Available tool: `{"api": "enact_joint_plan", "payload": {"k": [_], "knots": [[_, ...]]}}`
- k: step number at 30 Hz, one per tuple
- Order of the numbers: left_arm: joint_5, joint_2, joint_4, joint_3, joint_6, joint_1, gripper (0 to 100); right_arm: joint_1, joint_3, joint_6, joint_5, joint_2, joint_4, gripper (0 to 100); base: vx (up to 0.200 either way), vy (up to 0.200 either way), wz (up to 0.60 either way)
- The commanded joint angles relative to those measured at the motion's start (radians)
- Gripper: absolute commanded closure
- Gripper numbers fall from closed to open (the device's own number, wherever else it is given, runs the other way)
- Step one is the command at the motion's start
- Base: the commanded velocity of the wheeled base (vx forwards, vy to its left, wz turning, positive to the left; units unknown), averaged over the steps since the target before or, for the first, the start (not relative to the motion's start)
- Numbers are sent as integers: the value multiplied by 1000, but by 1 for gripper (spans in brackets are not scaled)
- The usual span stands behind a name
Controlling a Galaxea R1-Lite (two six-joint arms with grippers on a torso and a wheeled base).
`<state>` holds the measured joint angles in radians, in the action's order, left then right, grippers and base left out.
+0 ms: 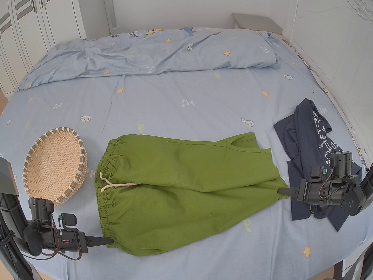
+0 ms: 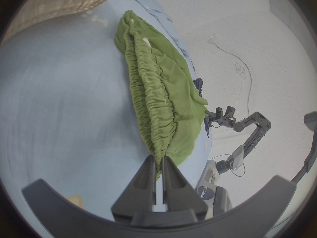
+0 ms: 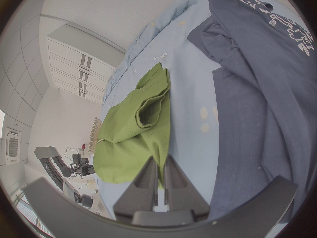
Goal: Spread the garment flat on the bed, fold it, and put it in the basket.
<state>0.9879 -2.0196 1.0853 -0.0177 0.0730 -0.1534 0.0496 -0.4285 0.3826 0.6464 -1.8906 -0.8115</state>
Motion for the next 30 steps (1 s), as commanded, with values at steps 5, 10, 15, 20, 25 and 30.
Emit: {"api": "enact_joint_plan", "payload": {"k": [5, 10, 15, 20, 25, 30], "knots": [[-5, 271, -283, 4, 1, -109, 100, 58, 109, -16, -11, 134, 100, 100, 0, 0, 0], [-5, 274, -347, 4, -42, -103, 100, 69, 205, -30, -13, 143, 97, 100, 0, 0, 0], [-6, 286, -418, 4, -91, -132, 100, 64, 321, -110, -14, 139, 94, 100, 0, 0, 0], [-11, 323, -495, 5, -140, -196, 100, 61, 375, -149, -16, 131, 91, 100, 0, 0, 0], [-98, 386, -616, 4, -229, -252, 100, 62, 396, -151, -16, 134, 87, 100, 0, 0, 0], [-107, 384, -628, 4, -236, -272, 100, 50, 418, -151, -16, 130, 66, 100, 0, 0, 0]]}}
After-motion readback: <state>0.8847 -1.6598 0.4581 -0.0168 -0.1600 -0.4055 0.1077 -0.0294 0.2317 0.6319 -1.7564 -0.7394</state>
